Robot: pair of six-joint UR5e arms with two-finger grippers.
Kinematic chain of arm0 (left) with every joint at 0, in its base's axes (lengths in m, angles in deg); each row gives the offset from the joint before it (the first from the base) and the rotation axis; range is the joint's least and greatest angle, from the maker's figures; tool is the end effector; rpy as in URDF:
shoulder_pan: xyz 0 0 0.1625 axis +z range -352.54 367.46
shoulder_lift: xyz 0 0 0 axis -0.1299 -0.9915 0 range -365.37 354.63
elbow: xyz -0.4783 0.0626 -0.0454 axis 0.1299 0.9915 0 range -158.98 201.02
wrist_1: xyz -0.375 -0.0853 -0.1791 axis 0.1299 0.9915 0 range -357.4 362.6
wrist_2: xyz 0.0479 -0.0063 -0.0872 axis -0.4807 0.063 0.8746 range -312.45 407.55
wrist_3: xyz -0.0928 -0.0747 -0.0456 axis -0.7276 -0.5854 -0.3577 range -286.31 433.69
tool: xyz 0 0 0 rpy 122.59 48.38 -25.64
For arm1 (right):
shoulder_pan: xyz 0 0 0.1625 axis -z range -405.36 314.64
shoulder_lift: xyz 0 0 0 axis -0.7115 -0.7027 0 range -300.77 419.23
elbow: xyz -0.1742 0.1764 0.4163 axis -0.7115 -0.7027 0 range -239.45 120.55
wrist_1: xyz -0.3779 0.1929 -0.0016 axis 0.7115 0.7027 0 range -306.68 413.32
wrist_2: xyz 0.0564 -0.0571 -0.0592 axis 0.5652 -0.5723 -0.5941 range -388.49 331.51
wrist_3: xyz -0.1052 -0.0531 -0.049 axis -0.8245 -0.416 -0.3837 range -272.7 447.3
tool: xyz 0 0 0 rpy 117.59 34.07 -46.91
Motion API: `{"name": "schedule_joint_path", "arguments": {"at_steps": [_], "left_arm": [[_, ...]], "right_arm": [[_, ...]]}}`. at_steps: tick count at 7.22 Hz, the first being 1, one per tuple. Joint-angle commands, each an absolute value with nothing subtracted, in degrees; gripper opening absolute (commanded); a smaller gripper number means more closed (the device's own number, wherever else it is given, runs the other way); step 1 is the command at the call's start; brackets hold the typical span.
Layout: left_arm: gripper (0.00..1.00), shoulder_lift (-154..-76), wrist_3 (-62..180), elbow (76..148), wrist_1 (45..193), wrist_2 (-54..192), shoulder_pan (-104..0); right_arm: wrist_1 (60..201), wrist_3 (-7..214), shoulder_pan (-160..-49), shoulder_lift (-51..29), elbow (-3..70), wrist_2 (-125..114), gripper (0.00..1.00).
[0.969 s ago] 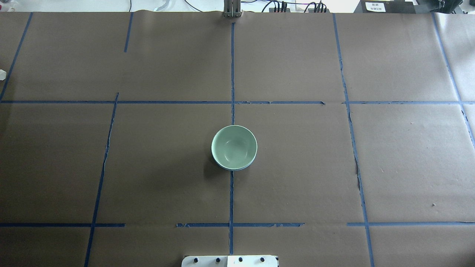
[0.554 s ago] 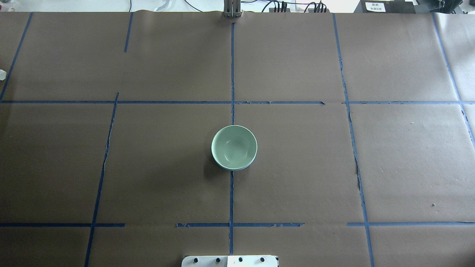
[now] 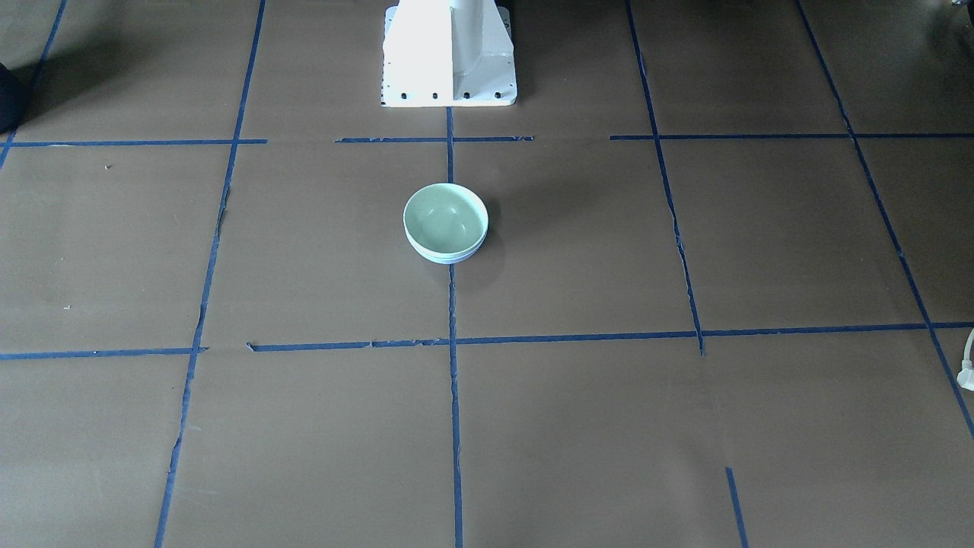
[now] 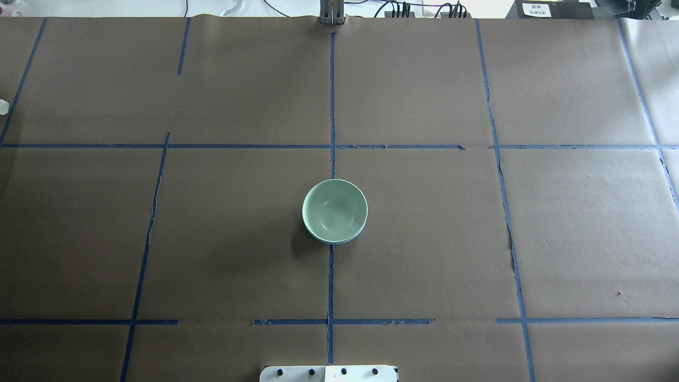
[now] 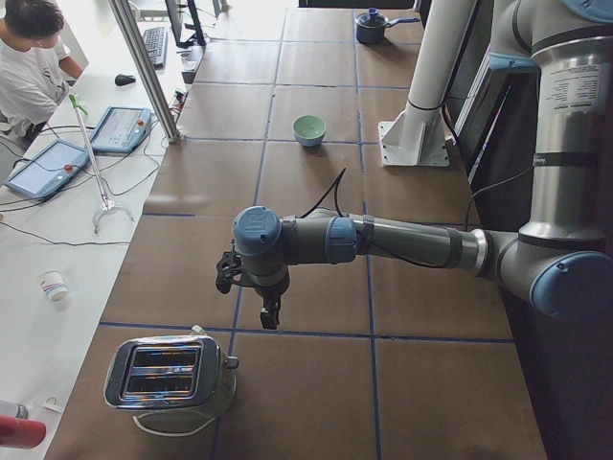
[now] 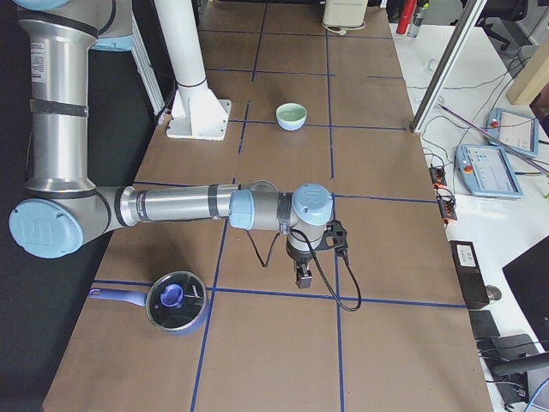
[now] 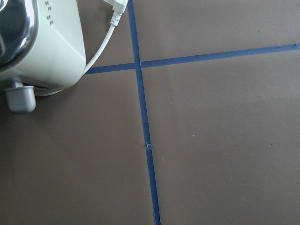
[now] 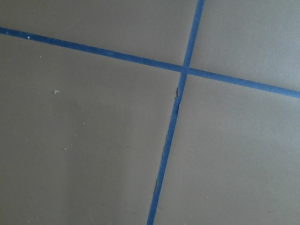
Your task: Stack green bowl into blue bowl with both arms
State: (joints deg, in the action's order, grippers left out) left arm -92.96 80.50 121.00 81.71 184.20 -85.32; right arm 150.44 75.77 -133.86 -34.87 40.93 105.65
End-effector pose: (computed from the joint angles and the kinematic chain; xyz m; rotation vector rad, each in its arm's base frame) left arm -0.0635 -0.4707 0.6868 0.0134 0.8158 0.0425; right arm 0.0323 -0.4652 0.6946 0.0538 -0.7701 -0.2104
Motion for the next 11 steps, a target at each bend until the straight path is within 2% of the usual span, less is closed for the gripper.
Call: {"name": "schedule_joint_path", "arguments": {"at_steps": [1,4,6,11], "left_arm": [[1.00,-92.39,80.55,121.66,81.53,184.22,-86.41],[1.00,-92.56,80.46,121.48,81.62,184.22,-86.23],[1.00,-92.39,80.37,121.05,81.62,184.22,-86.23],[1.00,-92.38,80.46,121.83,81.70,184.22,-86.14]], "right_arm": [[150.53,75.70,-133.86,-35.08,40.92,105.72,1.00],[150.53,76.23,-133.86,-35.61,41.97,106.16,1.00],[148.96,85.85,-133.86,-35.61,41.89,106.86,1.00],[147.19,86.87,-133.86,-35.78,41.36,106.95,1.00]]}}
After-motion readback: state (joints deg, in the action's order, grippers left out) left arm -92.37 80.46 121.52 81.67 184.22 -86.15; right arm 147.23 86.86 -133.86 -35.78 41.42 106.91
